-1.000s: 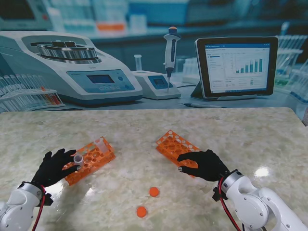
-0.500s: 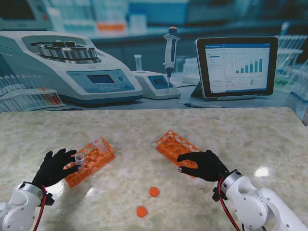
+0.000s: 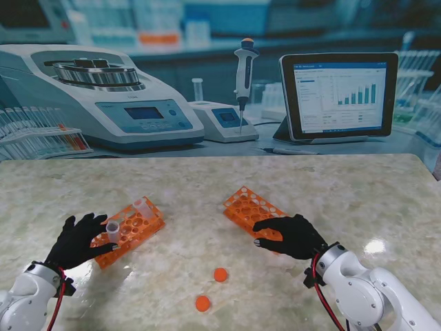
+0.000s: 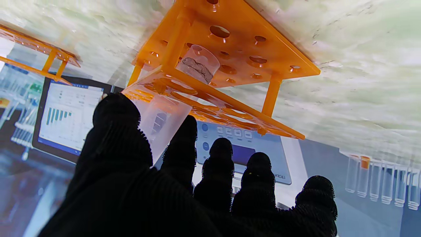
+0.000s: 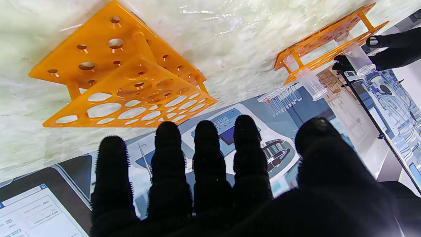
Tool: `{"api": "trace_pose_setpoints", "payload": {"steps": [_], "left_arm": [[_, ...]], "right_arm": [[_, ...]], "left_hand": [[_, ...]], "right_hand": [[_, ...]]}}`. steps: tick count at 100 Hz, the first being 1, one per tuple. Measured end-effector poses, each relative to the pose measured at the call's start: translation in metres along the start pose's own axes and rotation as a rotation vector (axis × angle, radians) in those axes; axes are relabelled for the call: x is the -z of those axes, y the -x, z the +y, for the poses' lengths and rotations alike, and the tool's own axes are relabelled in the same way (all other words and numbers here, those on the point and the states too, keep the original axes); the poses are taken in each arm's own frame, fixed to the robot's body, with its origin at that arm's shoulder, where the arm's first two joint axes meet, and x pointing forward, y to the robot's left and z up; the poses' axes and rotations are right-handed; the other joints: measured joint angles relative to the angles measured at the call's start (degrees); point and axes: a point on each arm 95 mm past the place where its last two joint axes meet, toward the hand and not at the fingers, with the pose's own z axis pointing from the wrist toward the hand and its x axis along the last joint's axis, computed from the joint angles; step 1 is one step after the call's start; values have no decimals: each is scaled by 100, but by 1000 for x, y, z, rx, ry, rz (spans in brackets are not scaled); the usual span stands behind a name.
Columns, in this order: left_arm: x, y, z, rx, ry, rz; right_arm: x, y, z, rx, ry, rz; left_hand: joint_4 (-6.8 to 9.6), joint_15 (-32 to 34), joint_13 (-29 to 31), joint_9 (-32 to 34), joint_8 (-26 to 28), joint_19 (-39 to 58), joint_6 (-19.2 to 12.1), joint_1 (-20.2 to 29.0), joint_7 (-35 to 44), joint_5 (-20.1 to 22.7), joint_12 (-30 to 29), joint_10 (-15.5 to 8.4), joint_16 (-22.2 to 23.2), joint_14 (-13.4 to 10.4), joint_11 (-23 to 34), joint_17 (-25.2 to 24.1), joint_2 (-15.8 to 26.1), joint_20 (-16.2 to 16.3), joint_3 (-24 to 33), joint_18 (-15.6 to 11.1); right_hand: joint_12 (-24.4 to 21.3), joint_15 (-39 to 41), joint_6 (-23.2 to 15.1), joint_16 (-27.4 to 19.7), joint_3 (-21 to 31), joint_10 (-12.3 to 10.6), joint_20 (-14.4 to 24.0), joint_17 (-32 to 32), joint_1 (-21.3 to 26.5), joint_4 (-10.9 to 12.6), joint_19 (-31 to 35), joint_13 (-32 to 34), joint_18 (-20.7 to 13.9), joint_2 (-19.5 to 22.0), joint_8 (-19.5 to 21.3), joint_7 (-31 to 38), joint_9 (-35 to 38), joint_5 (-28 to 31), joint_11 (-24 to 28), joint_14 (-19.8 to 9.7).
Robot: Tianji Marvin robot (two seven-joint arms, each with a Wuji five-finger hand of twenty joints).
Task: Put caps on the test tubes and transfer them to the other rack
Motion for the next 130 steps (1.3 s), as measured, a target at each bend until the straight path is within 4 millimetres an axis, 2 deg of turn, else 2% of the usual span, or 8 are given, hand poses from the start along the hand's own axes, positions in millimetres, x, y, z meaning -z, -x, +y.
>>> {"api": "trace_pose_setpoints", "payload": {"steps": [22, 97, 118, 130], "left_arm": [[0, -3, -4, -30, -32, 32], [-16, -14, -5, -26, -7, 69], [-19, -16, -1, -27, 8, 67], [-19, -15, 1, -36, 15, 64]], "right_arm": [[0, 0, 1, 1, 1, 1], [-2, 0, 1, 2, 1, 5], [-2, 0, 1, 1, 1, 6], [-2, 0, 1, 1, 1, 7]], "left_hand": [[1, -14, -136, -65, -116, 0, 8, 0, -135, -221, -68, 47, 0, 47, -79, -13, -302, 0, 9, 2], [1, -14, -177, -130, -143, 0, 20, 4, -137, -350, -86, 53, 0, 56, -95, -18, -333, 0, 123, 13], [2, -14, -177, -130, -144, 0, -194, 94, -137, -348, -87, 53, 0, 56, -95, -19, -521, 0, 213, 14], [3, -14, -177, -130, -144, 0, -197, 161, -121, -347, -88, 53, 0, 56, -95, -19, -618, 0, 238, 20]], "right_hand": [[0, 0, 0, 0, 0, 0, 0, 0, 1, 0, 0, 0, 0, 0, 0, 0, 0, 0, 0, 0], [0, 0, 0, 0, 0, 0, 0, 0, 1, 0, 0, 0, 0, 0, 0, 0, 0, 0, 0, 0], [0, 0, 0, 0, 0, 0, 0, 0, 1, 0, 0, 0, 0, 0, 0, 0, 0, 0, 0, 0], [0, 0, 0, 0, 0, 0, 0, 0, 1, 0, 0, 0, 0, 0, 0, 0, 0, 0, 0, 0]]}}
